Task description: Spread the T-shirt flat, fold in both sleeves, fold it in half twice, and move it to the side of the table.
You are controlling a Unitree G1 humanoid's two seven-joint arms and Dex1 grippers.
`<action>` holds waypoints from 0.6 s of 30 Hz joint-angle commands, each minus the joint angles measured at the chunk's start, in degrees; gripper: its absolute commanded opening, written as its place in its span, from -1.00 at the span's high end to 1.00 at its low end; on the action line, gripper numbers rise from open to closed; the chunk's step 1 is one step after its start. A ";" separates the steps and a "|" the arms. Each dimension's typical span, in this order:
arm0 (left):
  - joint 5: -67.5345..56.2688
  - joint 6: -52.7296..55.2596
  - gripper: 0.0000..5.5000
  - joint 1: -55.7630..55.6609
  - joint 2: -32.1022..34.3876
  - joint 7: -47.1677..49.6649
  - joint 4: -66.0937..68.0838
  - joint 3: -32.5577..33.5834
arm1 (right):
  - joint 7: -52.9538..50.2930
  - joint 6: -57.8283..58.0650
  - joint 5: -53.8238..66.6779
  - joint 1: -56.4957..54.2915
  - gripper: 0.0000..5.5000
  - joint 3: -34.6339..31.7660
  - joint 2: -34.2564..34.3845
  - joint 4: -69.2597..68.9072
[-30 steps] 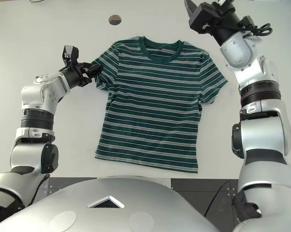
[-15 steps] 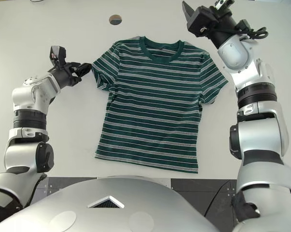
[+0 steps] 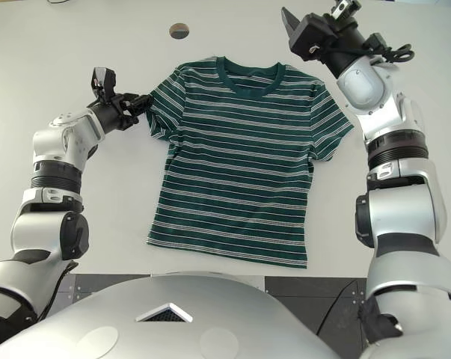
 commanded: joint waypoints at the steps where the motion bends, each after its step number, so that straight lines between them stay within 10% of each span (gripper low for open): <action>1: 1.18 3.49 0.40 2.78 -0.46 -0.51 0.18 -1.97 | 0.84 0.49 0.40 0.31 -0.11 -0.40 0.02 -0.44; 11: 1.31 4.54 0.95 3.28 -0.21 -0.44 -1.27 -2.70 | 1.13 0.50 0.26 0.39 -0.11 -0.27 0.18 -0.44; 18: -0.77 5.65 0.95 1.48 0.94 -0.09 -5.18 0.18 | 1.45 0.43 0.41 0.62 -0.11 -0.26 0.36 -0.71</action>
